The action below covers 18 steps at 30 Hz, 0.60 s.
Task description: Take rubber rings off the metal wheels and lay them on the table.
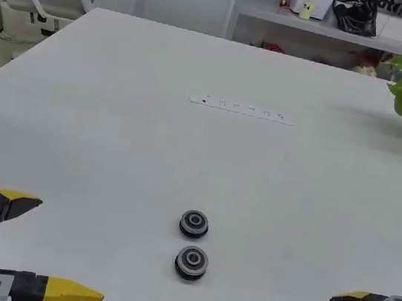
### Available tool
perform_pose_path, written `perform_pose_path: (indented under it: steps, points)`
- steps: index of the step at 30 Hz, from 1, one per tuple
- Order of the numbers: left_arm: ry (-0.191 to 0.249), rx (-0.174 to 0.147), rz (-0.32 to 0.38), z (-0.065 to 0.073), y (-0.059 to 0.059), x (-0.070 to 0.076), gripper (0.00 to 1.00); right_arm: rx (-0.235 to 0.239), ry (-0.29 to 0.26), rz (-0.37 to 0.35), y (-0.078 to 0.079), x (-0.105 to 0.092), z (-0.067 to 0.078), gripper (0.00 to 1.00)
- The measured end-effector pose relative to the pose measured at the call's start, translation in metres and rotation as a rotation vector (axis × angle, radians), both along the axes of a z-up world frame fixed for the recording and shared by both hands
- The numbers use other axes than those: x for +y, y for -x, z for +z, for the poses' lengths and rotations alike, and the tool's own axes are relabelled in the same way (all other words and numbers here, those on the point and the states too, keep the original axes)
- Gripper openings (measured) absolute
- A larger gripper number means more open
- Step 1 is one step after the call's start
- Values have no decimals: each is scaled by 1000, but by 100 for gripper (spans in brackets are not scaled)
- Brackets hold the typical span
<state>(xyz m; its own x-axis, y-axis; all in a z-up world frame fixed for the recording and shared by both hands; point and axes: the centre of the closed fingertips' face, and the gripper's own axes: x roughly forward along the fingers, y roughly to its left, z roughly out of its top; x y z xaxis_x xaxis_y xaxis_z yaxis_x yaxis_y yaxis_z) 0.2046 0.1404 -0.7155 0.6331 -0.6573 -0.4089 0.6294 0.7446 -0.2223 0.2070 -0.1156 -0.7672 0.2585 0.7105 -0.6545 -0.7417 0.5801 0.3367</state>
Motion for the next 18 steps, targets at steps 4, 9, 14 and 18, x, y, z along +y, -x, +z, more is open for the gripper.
perform_pose_path:
  steps: [4,9,14,18]
  points:
    - [13,2,2,1,0,-1,100,4,-1,-1,0,0,0,87]
    - [17,1,-7,1,1,-2,100,8,5,0,1,0,-2,87]
    - [25,5,-14,1,1,-3,100,17,11,3,2,0,-3,87]
    - [38,15,-20,0,1,-5,100,17,17,0,2,-1,-4,88]
